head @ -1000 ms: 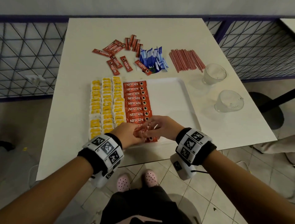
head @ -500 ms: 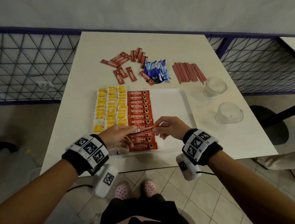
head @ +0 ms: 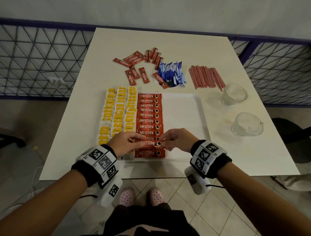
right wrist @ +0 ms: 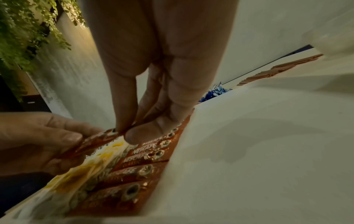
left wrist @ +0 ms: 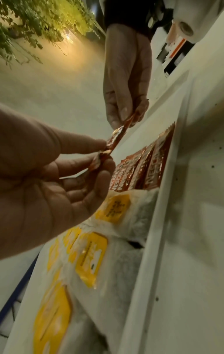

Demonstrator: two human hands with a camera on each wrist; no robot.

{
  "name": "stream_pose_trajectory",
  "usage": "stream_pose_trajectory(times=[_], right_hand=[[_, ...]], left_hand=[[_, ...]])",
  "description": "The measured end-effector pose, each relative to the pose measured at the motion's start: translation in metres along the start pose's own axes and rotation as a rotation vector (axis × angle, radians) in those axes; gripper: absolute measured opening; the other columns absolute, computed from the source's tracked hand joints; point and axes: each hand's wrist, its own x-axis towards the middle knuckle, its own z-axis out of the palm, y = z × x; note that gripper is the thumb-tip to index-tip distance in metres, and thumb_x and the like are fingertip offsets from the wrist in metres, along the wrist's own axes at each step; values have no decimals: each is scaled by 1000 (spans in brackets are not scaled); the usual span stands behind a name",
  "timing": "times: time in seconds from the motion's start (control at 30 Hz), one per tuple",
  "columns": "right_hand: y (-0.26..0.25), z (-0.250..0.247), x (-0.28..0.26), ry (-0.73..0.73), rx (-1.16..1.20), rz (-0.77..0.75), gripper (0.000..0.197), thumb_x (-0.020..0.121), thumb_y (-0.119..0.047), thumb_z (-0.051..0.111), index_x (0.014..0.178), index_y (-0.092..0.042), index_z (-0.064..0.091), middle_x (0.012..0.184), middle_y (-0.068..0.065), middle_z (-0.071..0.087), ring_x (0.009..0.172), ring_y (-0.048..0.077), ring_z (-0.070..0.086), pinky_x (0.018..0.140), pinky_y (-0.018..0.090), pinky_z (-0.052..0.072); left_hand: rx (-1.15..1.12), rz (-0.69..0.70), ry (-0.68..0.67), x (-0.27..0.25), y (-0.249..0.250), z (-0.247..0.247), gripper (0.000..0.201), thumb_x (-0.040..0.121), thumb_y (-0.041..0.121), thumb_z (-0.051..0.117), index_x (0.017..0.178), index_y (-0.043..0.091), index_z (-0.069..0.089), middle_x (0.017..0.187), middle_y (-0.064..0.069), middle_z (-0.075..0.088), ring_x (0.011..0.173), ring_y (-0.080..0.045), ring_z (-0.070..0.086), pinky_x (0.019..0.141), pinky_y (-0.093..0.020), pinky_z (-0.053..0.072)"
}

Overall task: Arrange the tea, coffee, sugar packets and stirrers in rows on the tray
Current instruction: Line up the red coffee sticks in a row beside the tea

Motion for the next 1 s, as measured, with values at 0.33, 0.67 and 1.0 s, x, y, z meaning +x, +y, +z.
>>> stream_pose_trajectory(times=[0.33, 0.67, 1.0], right_hand=[[14, 10, 1, -29, -119, 62, 10, 82, -11, 68, 90, -16, 67, 66, -5, 62, 58, 7, 56, 75, 24, 52], [21, 15, -2, 35, -403, 53, 23, 86, -21, 62, 108, -18, 69, 111, -3, 63, 90, 3, 46, 79, 15, 32], [22, 23, -1, 94, -300, 75, 16, 80, -12, 67, 95, -13, 70, 96, 1, 65, 84, 9, 53, 75, 16, 40]], left_hand=[[590, 167, -97, -1, -4, 11, 26, 90, 32, 57, 112, 21, 65, 111, 3, 59, 103, -11, 49, 87, -20, 37], [922, 269, -134, 2, 1, 18, 34, 93, 42, 46, 123, 29, 55, 122, 9, 52, 115, -10, 42, 94, -24, 35], [959, 352, -120, 2, -4, 17, 31, 94, 40, 46, 120, 27, 57, 122, 8, 53, 114, -12, 45, 91, -26, 35]])
